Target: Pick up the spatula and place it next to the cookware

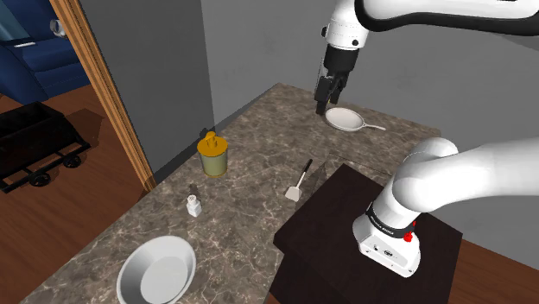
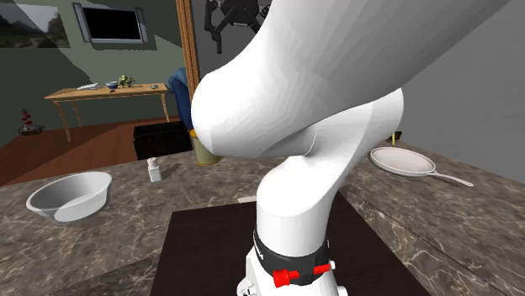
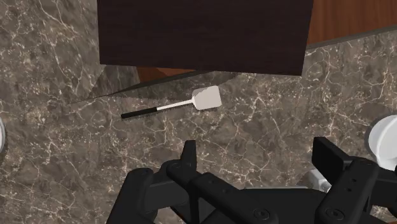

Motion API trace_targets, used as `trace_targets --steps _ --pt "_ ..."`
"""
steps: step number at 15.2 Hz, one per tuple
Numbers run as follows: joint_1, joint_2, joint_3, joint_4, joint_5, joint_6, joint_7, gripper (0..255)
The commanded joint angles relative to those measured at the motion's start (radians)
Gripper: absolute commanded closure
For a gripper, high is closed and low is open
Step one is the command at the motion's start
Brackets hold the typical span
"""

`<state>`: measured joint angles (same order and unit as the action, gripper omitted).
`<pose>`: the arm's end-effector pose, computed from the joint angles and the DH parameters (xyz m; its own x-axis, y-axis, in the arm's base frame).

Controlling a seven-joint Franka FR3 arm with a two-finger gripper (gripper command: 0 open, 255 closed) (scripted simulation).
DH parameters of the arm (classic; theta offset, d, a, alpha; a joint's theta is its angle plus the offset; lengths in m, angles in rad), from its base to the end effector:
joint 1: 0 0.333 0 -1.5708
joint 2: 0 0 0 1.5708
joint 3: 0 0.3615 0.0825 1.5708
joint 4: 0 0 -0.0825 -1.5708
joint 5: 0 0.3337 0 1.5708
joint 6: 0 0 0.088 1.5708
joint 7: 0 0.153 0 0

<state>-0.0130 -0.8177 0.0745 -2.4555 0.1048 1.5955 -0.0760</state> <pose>0.2118 0.0353 0.5432 0.9933 0.1087 -0.0397 0.1065 -0.9929 -0.0534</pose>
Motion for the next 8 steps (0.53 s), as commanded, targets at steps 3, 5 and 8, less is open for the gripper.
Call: trace_targets --steps 3,5,8 --pt "-0.026 0.007 0.019 -0.061 0.010 0.075 0.064 0" --pt "-0.051 0.021 0.039 -0.117 0.020 0.153 0.127 0" --pt "-0.090 0.054 0.069 -0.193 0.035 0.273 0.222 0"
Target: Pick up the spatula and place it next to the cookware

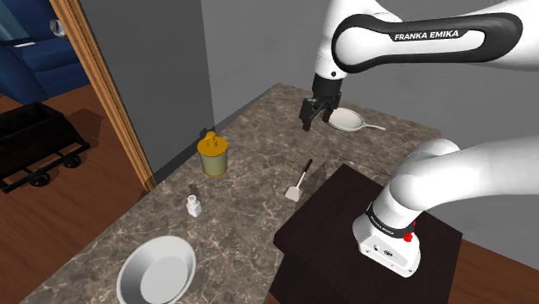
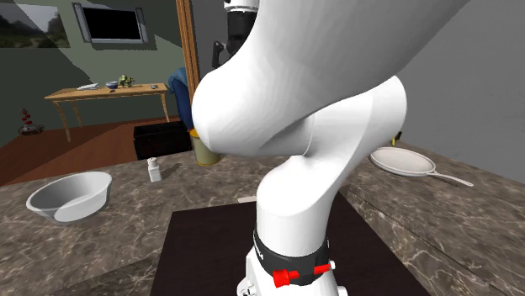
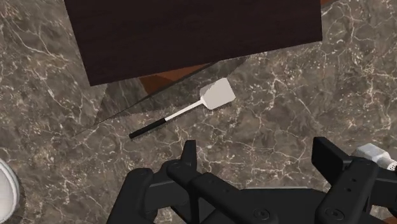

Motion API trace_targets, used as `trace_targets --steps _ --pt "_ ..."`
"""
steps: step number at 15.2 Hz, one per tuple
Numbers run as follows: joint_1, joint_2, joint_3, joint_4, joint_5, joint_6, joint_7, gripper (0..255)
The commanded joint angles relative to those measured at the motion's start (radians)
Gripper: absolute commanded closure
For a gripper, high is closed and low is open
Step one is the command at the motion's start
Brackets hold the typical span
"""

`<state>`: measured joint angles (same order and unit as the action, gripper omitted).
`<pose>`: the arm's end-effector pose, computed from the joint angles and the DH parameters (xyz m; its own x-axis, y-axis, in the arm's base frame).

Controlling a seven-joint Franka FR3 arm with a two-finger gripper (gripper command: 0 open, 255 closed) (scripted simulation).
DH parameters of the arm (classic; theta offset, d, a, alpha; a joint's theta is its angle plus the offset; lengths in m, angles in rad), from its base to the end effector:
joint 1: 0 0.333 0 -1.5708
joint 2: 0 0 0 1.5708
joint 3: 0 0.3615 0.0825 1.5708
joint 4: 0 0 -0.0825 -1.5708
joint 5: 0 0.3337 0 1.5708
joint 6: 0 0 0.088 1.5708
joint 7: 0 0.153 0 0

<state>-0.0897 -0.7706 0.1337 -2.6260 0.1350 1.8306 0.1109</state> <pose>0.2358 0.0320 0.4780 0.9895 -0.1412 -0.0320 -0.1422 -0.9893 -0.0331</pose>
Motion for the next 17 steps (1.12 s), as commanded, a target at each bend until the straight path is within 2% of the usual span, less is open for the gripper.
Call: trace_targets --steps 1,6,11,14,17 --pt "-0.026 0.022 0.020 -0.046 0.010 0.079 0.067 0" --pt "-0.093 0.125 0.075 -0.144 0.032 0.296 0.227 0" --pt "-0.170 0.280 0.131 -0.210 0.041 0.532 0.394 0" --pt "-0.227 0.399 0.167 -0.232 0.028 0.679 0.504 0" --pt "-0.299 0.533 0.205 -0.241 -0.017 0.829 0.634 0"
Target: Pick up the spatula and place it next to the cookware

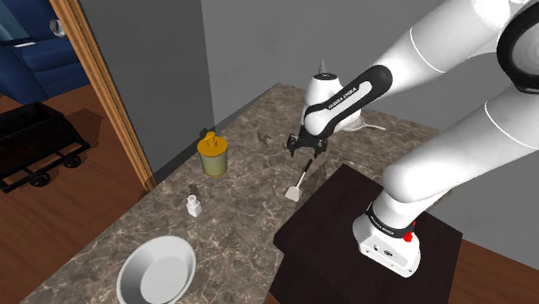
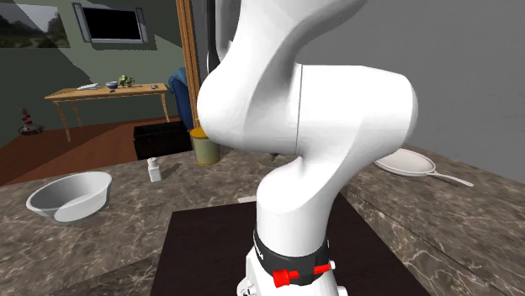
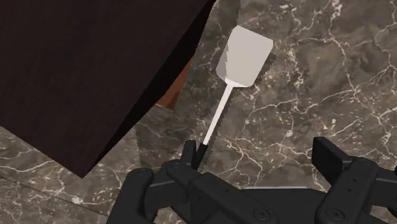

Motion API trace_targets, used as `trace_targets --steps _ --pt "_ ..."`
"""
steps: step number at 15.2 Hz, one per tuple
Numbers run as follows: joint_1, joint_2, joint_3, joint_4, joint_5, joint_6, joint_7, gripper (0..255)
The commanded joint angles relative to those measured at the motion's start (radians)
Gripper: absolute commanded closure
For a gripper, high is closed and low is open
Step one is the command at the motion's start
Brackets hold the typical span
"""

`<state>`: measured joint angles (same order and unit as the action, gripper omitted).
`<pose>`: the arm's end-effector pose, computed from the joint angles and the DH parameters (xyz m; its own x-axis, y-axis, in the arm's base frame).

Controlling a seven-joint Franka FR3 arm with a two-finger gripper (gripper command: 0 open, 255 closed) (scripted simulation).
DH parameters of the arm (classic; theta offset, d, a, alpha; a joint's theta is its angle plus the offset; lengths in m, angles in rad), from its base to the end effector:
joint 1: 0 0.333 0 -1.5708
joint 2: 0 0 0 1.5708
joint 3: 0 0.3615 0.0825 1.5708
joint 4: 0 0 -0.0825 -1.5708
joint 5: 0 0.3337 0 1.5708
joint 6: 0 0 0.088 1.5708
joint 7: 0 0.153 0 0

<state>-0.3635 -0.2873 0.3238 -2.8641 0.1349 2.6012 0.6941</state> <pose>0.3159 -0.0181 0.3101 0.6516 -0.7582 0.0250 -0.7585 -0.6517 0.0042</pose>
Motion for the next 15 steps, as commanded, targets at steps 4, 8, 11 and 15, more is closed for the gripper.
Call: trace_targets --steps 4,8,11,15 --pt "-0.158 0.251 0.056 0.007 -0.220 0.247 0.323 0" --pt "-0.149 0.465 -0.113 0.068 -0.706 0.379 0.811 0" --pt "-0.029 0.552 -0.274 0.104 -0.838 0.437 0.964 0" --pt "0.070 0.638 -0.389 0.142 -0.928 0.497 1.047 0"
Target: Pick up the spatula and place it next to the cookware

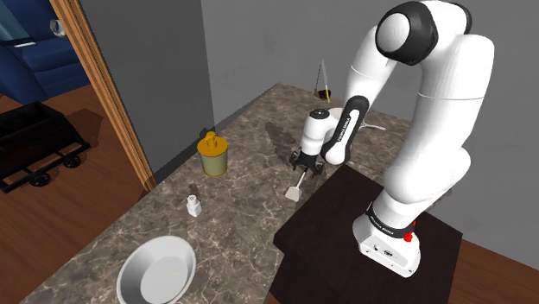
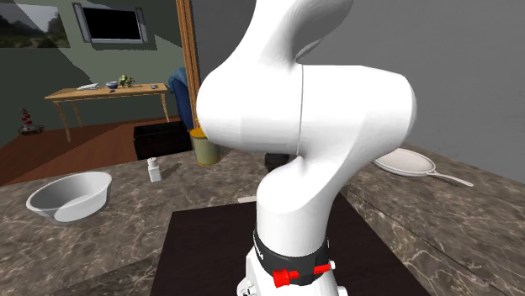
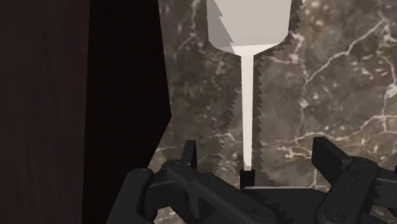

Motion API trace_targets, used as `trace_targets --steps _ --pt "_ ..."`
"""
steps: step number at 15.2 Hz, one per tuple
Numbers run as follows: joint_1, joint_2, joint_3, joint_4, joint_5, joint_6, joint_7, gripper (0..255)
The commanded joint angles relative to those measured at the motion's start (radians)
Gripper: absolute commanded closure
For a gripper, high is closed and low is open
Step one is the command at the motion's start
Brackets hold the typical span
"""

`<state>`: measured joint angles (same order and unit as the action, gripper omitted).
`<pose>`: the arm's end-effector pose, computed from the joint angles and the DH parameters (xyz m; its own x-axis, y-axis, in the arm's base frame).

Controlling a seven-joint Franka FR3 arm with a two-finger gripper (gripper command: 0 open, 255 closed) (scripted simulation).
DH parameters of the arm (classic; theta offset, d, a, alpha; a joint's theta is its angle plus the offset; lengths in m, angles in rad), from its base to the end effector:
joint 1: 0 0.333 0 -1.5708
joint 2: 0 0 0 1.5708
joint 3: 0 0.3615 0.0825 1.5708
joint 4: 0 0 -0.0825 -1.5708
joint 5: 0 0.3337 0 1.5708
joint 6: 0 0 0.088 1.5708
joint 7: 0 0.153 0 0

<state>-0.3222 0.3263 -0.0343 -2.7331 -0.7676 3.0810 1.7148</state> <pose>0.3681 -0.0801 0.1698 0.2636 -0.9624 0.0656 -0.9645 -0.2642 -0.0006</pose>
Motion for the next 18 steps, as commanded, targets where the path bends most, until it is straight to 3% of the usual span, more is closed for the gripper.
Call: trace_targets --steps 1,2,10,11,18 --pt "0.054 0.046 -0.058 0.021 -0.041 0.033 0.043 0" --pt "0.090 0.081 -0.097 0.036 -0.064 0.058 0.069 0" --pt "0.093 0.081 -0.099 0.036 -0.059 0.059 0.065 0" --pt "0.093 0.081 -0.099 0.036 -0.059 0.059 0.065 255" --pt "0.093 0.081 -0.099 0.036 -0.059 0.059 0.065 255"
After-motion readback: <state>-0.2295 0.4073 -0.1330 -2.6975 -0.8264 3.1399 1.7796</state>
